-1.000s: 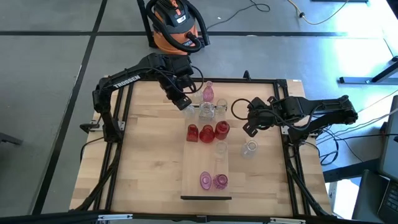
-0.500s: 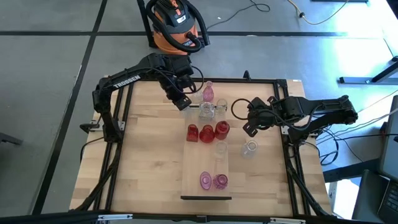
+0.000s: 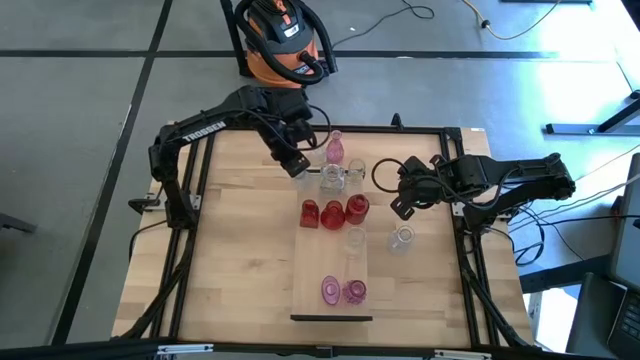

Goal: Sort vases onto shelf
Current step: Put the transparent vase on the shelf aligned with the transparent vases on the top

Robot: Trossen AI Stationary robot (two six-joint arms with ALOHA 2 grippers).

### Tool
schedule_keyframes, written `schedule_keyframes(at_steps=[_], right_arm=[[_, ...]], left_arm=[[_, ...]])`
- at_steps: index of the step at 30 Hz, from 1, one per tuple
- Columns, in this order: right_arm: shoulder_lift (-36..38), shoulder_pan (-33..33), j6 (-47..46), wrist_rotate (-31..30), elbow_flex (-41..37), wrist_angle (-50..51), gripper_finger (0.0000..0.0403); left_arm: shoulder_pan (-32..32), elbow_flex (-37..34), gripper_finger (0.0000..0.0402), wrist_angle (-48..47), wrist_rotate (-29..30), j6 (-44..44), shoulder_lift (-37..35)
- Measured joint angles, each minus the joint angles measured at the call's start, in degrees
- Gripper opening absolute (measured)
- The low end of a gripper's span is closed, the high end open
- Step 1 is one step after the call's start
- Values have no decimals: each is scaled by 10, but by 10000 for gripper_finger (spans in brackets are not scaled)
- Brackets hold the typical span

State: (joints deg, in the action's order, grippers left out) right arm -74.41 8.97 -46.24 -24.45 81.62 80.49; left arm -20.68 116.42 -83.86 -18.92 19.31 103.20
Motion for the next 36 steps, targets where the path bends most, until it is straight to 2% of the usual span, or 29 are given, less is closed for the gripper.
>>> schedule_keyframes(at_steps=[13, 27, 30, 36], right_arm=[[0, 0, 0, 1, 0, 3, 108], [0, 0, -3, 10, 0, 6, 108], [0, 0, -4, 9, 0, 6, 108], [0, 0, -4, 9, 0, 6, 108]], left_arm=[[30, 0, 39, 3, -39, -3, 56], [11, 1, 39, -13, -20, -4, 58], [10, 8, 28, -21, -19, -7, 58], [11, 61, 11, -68, 54, -20, 60]])
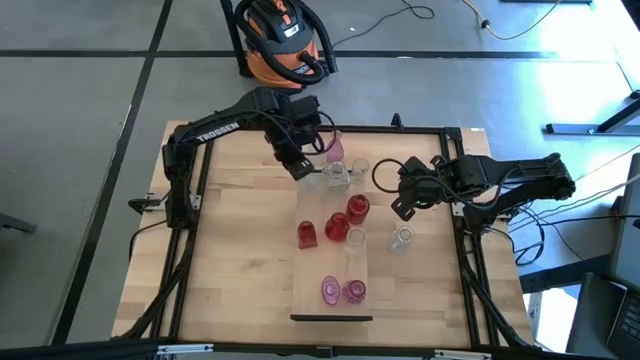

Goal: Sort vases onto shelf
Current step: Put the transparent vase on the shelf aligned with the transparent vases on the top

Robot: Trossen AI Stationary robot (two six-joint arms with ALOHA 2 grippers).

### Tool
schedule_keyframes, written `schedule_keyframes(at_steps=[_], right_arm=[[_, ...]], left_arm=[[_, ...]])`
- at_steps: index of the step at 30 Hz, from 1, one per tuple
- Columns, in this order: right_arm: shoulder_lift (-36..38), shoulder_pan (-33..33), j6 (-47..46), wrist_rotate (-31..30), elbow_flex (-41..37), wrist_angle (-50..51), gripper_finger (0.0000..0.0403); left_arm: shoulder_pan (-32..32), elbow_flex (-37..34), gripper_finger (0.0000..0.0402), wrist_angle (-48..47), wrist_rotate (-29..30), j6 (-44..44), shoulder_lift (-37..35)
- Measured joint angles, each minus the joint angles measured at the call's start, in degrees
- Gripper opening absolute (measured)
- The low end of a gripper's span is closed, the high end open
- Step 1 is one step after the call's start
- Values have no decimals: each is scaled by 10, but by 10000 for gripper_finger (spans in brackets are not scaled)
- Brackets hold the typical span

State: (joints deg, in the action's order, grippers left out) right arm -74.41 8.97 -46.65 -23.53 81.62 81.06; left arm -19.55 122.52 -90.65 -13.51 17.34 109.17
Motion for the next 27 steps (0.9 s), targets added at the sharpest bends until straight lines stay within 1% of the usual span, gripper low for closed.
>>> schedule_keyframes(at_steps=[3, 8, 14, 22, 27], right_arm=[[0, 0, 0, -6, 0, 0, 108], [0, 0, 2, -13, 0, 0, 108], [0, 0, 1, -13, 0, -1, 108], [0, 0, 0, -13, 0, -2, 108], [0, 0, 0, -13, 0, -2, 108]], left_arm=[[0, 15, 10, 3, 1, 0, 2], [2, 7, 11, 4, -18, -4, 1], [0, 5, 31, 5, -19, -2, 0], [-1, 5, 29, 6, -25, -11, 0], [-1, 5, 40, 7, -27, -14, 0]])
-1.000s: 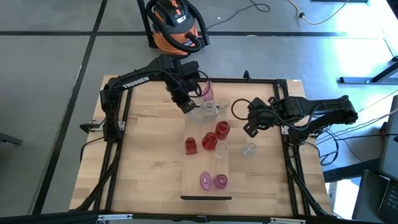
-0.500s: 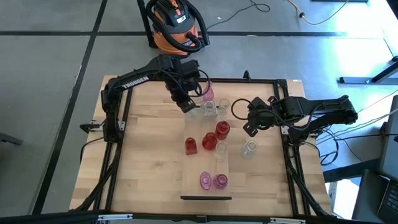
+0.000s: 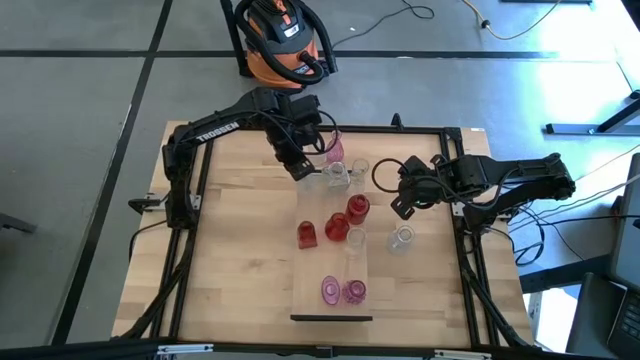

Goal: Sort vases onto shelf
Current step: Put the transparent vase on the shelf aligned with the transparent vases on the top

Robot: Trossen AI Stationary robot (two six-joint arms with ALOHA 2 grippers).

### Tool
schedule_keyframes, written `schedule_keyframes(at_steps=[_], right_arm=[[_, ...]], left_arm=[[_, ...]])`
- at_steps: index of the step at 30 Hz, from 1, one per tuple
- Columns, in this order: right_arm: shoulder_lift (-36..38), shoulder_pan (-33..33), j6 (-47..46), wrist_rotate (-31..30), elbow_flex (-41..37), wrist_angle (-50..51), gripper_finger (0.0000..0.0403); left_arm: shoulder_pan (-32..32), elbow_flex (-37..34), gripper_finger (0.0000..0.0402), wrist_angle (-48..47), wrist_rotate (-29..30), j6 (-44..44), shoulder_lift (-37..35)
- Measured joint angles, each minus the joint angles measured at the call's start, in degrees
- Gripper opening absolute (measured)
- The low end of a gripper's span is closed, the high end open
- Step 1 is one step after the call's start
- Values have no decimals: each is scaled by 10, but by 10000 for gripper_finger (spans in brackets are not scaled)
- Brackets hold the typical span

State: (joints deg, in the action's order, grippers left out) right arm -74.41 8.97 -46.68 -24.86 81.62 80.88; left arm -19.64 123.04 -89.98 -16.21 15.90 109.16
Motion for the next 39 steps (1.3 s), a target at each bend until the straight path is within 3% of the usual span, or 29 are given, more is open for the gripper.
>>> schedule_keyframes(at_steps=[39], right_arm=[[0, 0, 0, 0, 0, 0, 108]], left_arm=[[-1, 0, 56, 53, 0, 1, -1]])
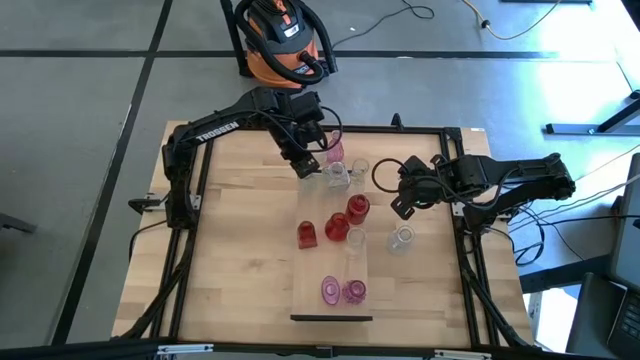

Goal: Sort vases onto shelf
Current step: Put the transparent vase on the shelf aligned with the transparent vases on the top

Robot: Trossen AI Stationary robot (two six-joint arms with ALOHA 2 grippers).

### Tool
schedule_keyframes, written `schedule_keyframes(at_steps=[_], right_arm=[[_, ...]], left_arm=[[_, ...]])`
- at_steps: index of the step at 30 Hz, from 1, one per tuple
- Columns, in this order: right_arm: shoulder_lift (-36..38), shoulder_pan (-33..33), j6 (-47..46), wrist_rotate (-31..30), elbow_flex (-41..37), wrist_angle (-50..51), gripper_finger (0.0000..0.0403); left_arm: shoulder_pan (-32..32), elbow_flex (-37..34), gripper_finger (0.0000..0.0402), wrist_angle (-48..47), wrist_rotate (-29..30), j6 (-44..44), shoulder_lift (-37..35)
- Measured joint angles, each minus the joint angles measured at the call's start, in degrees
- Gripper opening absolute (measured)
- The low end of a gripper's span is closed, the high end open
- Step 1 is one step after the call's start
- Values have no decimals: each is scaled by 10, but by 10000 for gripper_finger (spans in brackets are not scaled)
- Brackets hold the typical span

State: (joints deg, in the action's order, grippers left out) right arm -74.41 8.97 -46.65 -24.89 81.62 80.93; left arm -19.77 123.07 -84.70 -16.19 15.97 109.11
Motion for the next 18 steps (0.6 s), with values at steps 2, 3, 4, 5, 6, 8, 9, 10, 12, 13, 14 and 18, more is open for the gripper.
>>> schedule_keyframes(at_steps=[2, 3, 4, 5, 6, 8, 9, 10, 12, 13, 14, 18], right_arm=[[0, 0, 0, 0, 0, 0, 108], [0, 0, 0, 0, 0, 0, 108], [0, 0, 0, 0, 0, 0, 108], [0, 0, 0, 0, 0, 0, 108], [0, 0, 0, 0, 0, 0, 108], [0, 0, 0, 0, 0, 0, 108], [0, 0, 0, 0, 0, 0, 108], [0, 0, 0, 0, 0, 0, 108], [0, 0, 0, 0, 0, 0, 108], [0, 0, 0, 0, 0, 0, 108], [0, 0, 0, 0, 0, 0, 108], [0, 0, 0, 0, 0, 0, 108]], left_arm=[[0, 0, 56, 3, 0, 0, 0], [0, 0, 56, 4, -1, 0, 0], [0, 0, 56, 4, -4, 0, 0], [0, 0, 56, 4, -8, 0, 0], [0, 0, 56, 5, -11, 0, 0], [0, 0, 56, 5, -14, 0, 0], [0, 0, 56, 6, -14, 0, 0], [0, 0, 56, 7, -14, 0, 0], [-1, 0, 56, 9, -15, 0, 0], [-2, 0, 56, 10, -14, 3, 0], [-3, 0, 56, 10, -15, 3, 0], [-6, 0, 56, 10, -15, 3, -1]])
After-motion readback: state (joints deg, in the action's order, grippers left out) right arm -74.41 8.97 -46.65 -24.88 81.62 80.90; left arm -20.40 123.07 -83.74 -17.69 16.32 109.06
